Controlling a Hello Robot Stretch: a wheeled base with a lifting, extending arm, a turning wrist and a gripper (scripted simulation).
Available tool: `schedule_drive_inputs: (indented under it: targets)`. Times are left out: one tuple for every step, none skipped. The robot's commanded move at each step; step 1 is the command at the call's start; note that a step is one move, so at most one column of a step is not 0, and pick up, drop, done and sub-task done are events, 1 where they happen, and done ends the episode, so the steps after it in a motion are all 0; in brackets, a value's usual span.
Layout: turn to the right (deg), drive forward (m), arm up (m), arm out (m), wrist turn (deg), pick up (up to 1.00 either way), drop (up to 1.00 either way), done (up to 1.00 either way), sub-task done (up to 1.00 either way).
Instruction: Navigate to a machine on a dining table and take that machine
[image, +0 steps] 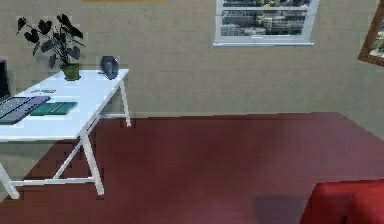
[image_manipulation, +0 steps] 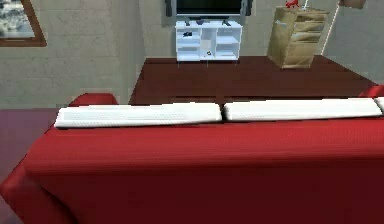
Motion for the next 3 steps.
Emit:
schedule_drive_inputs:
  targets:
    - [0.0, 0.6, 0.0, 0.0, 0.0, 0.0, 0.0, 0.0, 0.0]
    - [-30.0, 0.0, 0.0, 0.0, 0.0, 0.0, 0.0, 0.0, 0.0]
    - [0.0, 0.3, 0.0, 0.0, 0.0, 0.0, 0.0, 0.0, 0.0]
